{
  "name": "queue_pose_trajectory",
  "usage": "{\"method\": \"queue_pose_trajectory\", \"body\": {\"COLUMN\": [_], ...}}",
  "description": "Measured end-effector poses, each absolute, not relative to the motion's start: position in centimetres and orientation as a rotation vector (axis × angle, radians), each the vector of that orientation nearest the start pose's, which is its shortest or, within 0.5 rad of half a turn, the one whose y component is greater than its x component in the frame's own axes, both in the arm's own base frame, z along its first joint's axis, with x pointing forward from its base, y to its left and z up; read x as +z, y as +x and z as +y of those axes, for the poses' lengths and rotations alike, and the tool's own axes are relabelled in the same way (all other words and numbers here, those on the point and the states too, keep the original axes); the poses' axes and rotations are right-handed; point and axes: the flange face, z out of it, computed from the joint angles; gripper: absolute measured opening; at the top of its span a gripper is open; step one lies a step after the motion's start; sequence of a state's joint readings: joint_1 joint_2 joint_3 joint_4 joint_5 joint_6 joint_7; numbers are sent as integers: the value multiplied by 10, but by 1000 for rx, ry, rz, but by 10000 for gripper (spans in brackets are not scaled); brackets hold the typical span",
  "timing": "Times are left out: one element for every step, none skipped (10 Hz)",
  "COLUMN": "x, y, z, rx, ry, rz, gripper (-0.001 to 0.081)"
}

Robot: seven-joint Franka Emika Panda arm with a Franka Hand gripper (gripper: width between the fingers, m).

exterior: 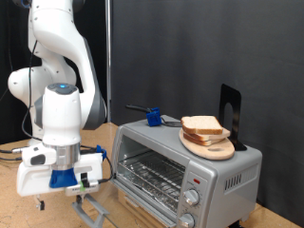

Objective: Make a piece of toast with the oven

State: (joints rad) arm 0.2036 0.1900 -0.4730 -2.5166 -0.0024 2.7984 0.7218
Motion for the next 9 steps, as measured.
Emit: {"method": "queue_pose_trajectory", "body": {"x": [216,206,196,186,176,170,168,169,172], "y": [459,460,461,463,463,464,465,465,466], "z": [-134,-136,-137,-136,-136,-136,-137,-138,-140], "rx": [-201,-197,-190,-186,-185,-192,-213,-222,-226], "ry": [-2816,-2808,-2812,-2818,-2821,-2827,-2842,-2861,-2873], "rz": [1523,1544,1556,1564,1567,1547,1488,1418,1366], "gripper": [803,803,803,802,802,802,802,802,803]}}
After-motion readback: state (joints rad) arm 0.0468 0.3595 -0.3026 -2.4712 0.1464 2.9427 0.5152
